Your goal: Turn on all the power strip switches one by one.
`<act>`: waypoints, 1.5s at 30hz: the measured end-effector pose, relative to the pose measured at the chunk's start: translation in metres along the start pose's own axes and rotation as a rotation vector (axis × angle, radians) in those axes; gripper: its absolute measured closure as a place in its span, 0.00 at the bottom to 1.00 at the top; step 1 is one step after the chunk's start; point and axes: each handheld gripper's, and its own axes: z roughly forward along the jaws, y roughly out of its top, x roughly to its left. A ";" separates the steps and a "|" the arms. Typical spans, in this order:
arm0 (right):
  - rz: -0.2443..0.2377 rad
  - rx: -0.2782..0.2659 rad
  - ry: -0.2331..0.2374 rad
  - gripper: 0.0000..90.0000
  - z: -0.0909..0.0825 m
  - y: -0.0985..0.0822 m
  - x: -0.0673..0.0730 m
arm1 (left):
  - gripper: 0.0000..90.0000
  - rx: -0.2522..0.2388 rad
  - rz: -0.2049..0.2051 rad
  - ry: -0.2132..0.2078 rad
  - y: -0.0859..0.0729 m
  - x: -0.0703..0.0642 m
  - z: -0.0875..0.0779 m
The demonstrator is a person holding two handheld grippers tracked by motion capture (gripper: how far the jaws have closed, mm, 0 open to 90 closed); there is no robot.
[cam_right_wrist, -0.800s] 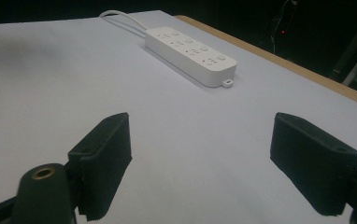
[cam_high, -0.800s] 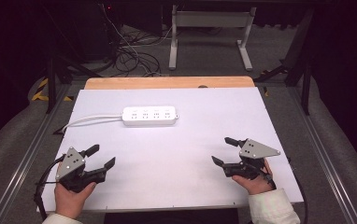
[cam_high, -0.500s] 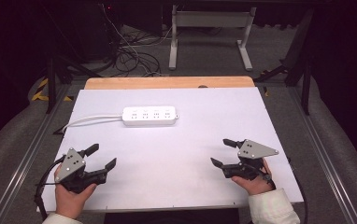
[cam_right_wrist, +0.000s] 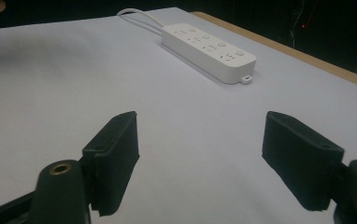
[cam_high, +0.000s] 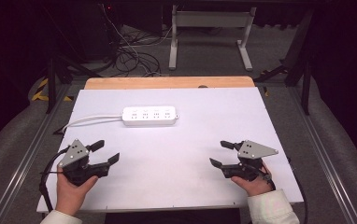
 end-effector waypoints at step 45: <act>0.006 0.027 0.039 0.35 0.001 -0.007 0.004 | 0.71 0.188 0.005 -0.018 0.087 0.046 0.087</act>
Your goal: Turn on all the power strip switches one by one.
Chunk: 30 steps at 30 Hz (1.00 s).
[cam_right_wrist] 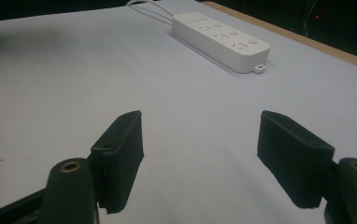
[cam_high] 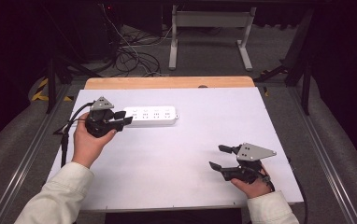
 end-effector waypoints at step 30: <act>-0.005 -0.010 0.043 0.35 -0.001 0.000 0.000 | 1.00 -0.009 -0.147 0.126 -0.007 0.047 0.076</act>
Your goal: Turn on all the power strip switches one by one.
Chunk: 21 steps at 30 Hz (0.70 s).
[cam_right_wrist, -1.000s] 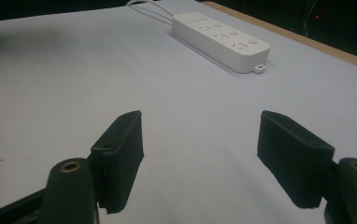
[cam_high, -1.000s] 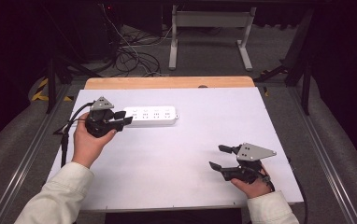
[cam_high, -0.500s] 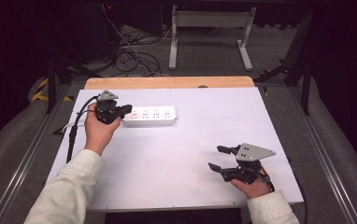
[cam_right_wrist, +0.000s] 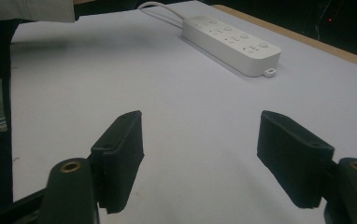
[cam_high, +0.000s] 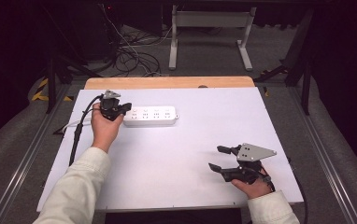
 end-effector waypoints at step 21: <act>-0.002 -0.008 0.029 0.35 0.000 0.000 0.001 | 1.00 -0.013 -0.003 0.020 -0.009 -0.002 0.029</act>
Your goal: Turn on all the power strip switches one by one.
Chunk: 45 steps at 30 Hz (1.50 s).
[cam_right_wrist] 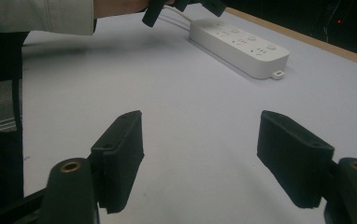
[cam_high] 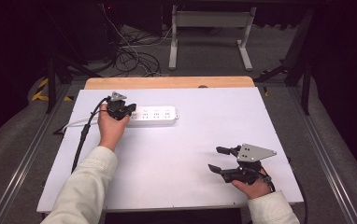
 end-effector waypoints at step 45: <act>0.002 0.016 0.023 0.35 0.003 -0.001 0.001 | 1.00 0.034 0.021 0.079 -0.005 -0.004 0.014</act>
